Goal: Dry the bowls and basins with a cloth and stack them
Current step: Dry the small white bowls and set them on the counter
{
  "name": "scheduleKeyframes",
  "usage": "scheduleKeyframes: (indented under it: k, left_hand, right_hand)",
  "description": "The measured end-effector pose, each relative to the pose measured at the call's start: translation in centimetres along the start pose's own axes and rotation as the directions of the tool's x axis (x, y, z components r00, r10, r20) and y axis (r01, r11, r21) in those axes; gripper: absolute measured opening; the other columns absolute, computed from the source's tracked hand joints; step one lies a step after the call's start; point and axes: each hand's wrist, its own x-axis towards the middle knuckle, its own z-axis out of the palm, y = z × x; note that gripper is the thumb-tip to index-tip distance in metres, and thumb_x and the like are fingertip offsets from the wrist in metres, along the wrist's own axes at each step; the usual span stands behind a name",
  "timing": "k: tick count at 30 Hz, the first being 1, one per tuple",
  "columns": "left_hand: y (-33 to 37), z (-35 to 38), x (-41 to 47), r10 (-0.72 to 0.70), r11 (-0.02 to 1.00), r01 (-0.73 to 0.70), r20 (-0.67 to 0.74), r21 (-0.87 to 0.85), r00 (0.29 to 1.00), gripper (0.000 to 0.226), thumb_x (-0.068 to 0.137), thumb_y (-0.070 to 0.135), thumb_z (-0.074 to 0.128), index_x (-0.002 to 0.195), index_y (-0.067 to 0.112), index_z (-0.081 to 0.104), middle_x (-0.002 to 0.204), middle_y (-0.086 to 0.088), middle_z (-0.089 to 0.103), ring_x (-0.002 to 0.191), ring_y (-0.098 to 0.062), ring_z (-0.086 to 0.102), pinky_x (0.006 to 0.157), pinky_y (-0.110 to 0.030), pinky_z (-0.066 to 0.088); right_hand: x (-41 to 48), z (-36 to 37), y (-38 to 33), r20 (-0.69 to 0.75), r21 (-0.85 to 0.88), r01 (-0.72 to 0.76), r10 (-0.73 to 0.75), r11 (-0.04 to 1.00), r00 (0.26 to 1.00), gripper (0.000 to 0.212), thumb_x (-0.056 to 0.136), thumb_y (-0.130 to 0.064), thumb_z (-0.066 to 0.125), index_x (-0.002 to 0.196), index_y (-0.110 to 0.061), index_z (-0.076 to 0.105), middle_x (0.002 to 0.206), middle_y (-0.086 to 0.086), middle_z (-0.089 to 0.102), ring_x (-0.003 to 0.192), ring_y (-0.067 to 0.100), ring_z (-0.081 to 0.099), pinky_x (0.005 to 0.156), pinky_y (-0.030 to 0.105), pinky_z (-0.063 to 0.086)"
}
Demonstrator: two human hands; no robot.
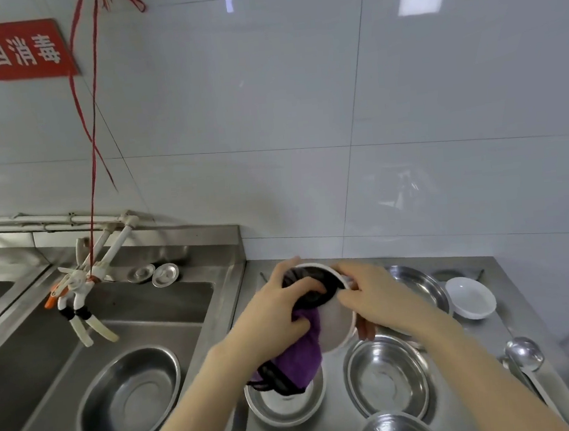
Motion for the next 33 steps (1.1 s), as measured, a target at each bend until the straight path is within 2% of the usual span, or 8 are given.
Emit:
scheduleKeyframes:
  k: [4, 7, 10, 15, 20, 26, 29, 33]
  left_hand:
    - [-0.2, 0.1, 0.5, 0.000, 0.996, -0.006, -0.069, -0.087, 0.998, 0.053, 0.080, 0.016, 0.059, 0.119, 0.050, 0.051, 0.141, 0.014, 0.027, 0.113, -0.014, 0.050, 0.097, -0.028, 0.045]
    - [2.2, 2.0, 0.0, -0.213, 0.938, 0.106, -0.309, -0.330, 0.927, 0.053, 0.086, 0.010, 0.056, 0.126, 0.044, 0.051, 0.138, 0.007, 0.029, 0.105, -0.005, 0.050, 0.083, 0.000, 0.035]
    - [4.4, 3.9, -0.6, -0.449, 0.771, 0.195, -0.301, -0.606, 0.842, 0.051, 0.089, 0.007, 0.056, 0.131, 0.034, 0.049, 0.127, 0.003, 0.029, 0.092, 0.003, 0.046, 0.067, 0.006, 0.036]
    - [2.5, 3.0, -0.8, -0.302, 0.899, 0.185, -0.256, -0.397, 0.918, 0.052, 0.081, 0.010, 0.063, 0.125, 0.036, 0.052, 0.130, 0.007, 0.030, 0.105, -0.009, 0.051, 0.078, 0.005, 0.032]
    - [0.8, 0.4, -0.4, 0.072, 0.992, -0.064, 0.068, -0.113, 0.995, 0.051, 0.074, 0.015, 0.061, 0.117, 0.042, 0.055, 0.129, 0.016, 0.034, 0.105, -0.009, 0.050, 0.090, -0.023, 0.046]
    - [0.3, 1.3, 0.1, -0.208, 0.928, 0.081, -0.326, -0.362, 0.922, 0.046, 0.071, 0.005, 0.065, 0.106, 0.035, 0.065, 0.111, 0.014, 0.055, 0.097, 0.006, 0.054, 0.080, -0.003, 0.040]
    - [1.2, 2.8, -0.6, -0.409, 0.826, 0.165, -0.372, -0.538, 0.833, 0.044, 0.074, 0.005, 0.069, 0.107, 0.034, 0.066, 0.108, 0.014, 0.062, 0.096, 0.011, 0.055, 0.076, 0.002, 0.038]
    - [1.1, 3.8, -1.1, -0.355, 0.865, 0.176, -0.324, -0.471, 0.877, 0.044, 0.073, 0.008, 0.069, 0.106, 0.037, 0.063, 0.112, 0.017, 0.057, 0.101, 0.008, 0.054, 0.079, 0.003, 0.037]
  right_hand:
    - [0.5, -0.2, 0.0, -0.105, 0.016, -0.002, 0.004, 1.000, 0.995, 0.039, 0.089, -0.008, 0.044, 0.122, -0.024, 0.060, 0.069, 0.007, 0.072, 0.044, 0.026, 0.065, 0.047, 0.020, 0.048]
    - [0.9, 1.7, 0.0, -0.348, 0.149, 0.001, 0.051, 0.989, 0.936, 0.040, 0.094, -0.011, 0.044, 0.129, -0.027, 0.056, 0.080, 0.003, 0.071, 0.043, 0.021, 0.065, 0.047, 0.020, 0.048]
    - [0.9, 3.8, 0.5, -0.487, 0.102, 0.022, 0.030, 0.995, 0.873, 0.037, 0.094, -0.011, 0.046, 0.126, -0.023, 0.059, 0.073, -0.004, 0.067, 0.051, 0.011, 0.061, 0.053, 0.019, 0.044]
    - [-0.1, 2.3, 0.5, -0.296, 0.068, 0.009, 0.011, 0.998, 0.955, 0.043, 0.091, -0.004, 0.044, 0.113, -0.036, 0.062, 0.066, 0.010, 0.068, 0.040, 0.015, 0.061, 0.050, 0.027, 0.053]
    - [0.1, -1.8, -0.2, 0.087, -0.139, -0.003, 0.015, 0.990, 0.996, 0.038, 0.085, -0.005, 0.047, 0.104, -0.030, 0.069, 0.055, -0.002, 0.065, 0.043, 0.018, 0.063, 0.050, 0.032, 0.050]
    - [0.4, 1.3, 1.6, -0.191, -0.004, 0.017, -0.017, 1.000, 0.981, 0.060, 0.093, -0.025, 0.057, 0.143, -0.049, 0.036, 0.103, -0.005, 0.066, 0.056, 0.009, 0.065, 0.053, 0.012, 0.048]
    - [0.2, 4.3, 2.3, -0.254, 0.121, 0.013, 0.018, 0.993, 0.967, 0.071, 0.093, -0.015, 0.056, 0.146, -0.051, 0.025, 0.082, 0.003, 0.063, 0.055, 0.009, 0.060, 0.052, 0.019, 0.050]
    - [-0.1, 5.1, 2.8, -0.313, 0.145, -0.041, 0.086, 0.989, 0.946, 0.055, 0.092, 0.004, 0.044, 0.139, -0.024, 0.047, 0.076, 0.003, 0.064, 0.044, 0.003, 0.056, 0.042, 0.016, 0.044]
